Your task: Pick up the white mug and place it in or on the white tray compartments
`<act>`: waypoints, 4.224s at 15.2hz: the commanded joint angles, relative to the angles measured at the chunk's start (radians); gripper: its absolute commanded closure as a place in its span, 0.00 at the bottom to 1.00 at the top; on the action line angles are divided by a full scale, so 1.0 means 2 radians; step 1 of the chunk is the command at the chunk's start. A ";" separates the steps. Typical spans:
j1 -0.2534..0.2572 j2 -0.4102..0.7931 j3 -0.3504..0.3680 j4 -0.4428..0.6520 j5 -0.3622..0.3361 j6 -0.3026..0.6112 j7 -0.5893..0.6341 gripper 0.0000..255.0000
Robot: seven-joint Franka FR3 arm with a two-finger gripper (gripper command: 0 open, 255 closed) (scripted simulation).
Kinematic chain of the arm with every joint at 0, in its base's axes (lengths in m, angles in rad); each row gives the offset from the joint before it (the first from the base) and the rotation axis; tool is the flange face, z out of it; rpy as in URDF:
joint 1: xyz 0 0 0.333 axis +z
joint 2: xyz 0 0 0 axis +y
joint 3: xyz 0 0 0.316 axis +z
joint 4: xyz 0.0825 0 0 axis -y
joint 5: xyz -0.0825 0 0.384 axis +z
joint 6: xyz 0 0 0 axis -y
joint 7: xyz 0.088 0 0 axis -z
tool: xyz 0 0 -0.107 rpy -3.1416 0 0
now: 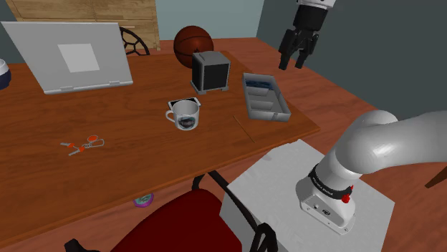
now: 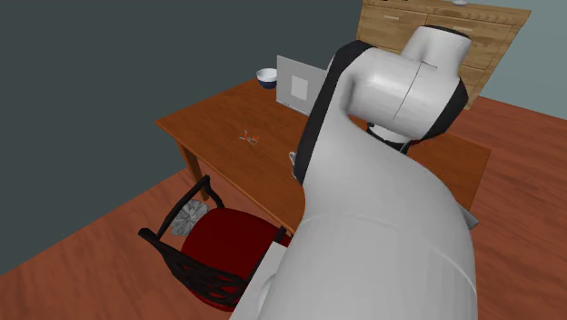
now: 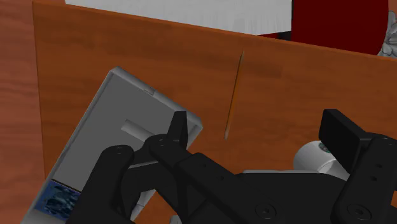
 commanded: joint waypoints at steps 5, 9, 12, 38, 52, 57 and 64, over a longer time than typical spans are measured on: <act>0.008 0.047 0.029 -0.009 0.016 0.061 0.025 0.00; 0.016 0.103 0.057 -0.007 0.028 0.121 0.049 0.00; 0.020 0.150 0.076 0.002 0.033 0.163 0.068 0.00; 0.044 0.474 0.149 0.131 -0.033 0.368 0.199 0.00; 0.044 0.474 0.149 0.131 -0.033 0.368 0.199 1.00; 0.043 0.463 0.149 0.139 -0.030 0.349 0.198 1.00; 0.042 0.441 0.150 0.162 -0.025 0.304 0.196 1.00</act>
